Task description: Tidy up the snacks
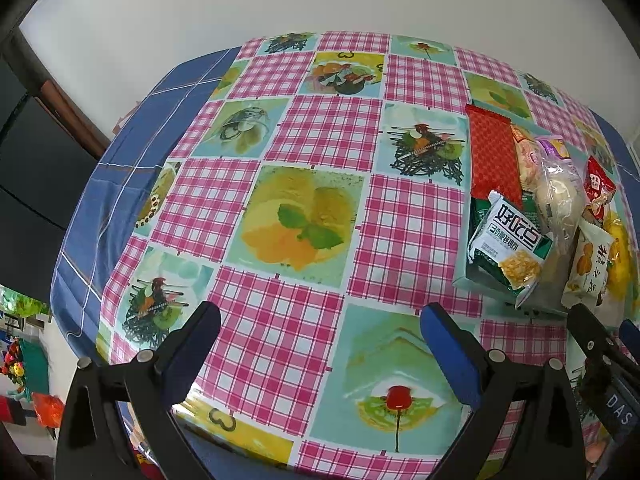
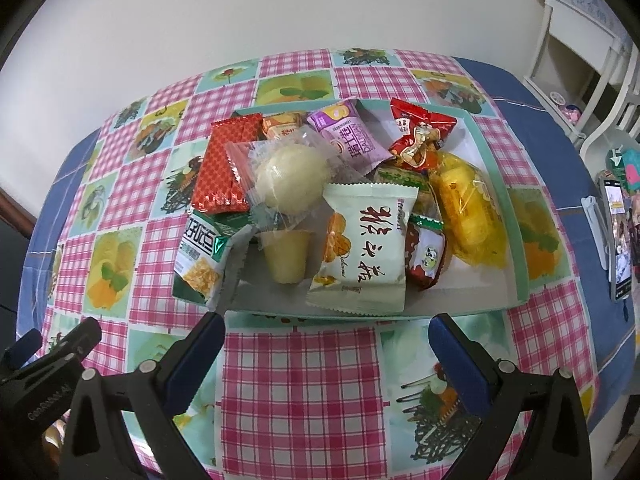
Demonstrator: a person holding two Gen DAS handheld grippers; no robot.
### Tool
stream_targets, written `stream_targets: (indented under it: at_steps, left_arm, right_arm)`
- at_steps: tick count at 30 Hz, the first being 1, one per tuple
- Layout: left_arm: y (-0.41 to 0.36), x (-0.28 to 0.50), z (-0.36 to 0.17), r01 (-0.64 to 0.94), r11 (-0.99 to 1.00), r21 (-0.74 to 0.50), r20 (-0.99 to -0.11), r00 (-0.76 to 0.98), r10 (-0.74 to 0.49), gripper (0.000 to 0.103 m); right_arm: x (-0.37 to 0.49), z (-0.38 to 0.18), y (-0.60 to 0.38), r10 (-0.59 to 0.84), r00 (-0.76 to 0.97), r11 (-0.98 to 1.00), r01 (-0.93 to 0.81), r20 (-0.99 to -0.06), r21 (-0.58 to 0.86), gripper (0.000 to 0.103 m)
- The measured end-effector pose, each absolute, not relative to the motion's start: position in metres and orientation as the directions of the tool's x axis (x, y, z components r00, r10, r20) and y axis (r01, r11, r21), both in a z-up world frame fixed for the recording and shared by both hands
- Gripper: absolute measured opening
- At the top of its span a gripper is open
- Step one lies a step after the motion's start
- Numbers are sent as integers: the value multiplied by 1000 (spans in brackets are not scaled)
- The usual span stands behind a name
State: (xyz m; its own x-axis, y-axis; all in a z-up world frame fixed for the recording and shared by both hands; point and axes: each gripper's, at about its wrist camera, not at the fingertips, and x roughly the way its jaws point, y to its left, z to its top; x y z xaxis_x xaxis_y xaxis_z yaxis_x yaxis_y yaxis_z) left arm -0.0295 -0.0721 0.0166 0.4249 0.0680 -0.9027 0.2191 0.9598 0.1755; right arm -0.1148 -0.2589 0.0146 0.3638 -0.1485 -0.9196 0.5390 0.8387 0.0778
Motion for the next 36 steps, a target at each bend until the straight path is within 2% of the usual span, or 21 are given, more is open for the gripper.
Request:
stream_targets:
  at_steps: [36]
  left_arm:
    - [-70, -30, 15, 212, 961, 179, -902, 425, 75, 100]
  right_arm:
    - [-112, 11, -260, -140, 342, 843, 534, -929, 70, 103]
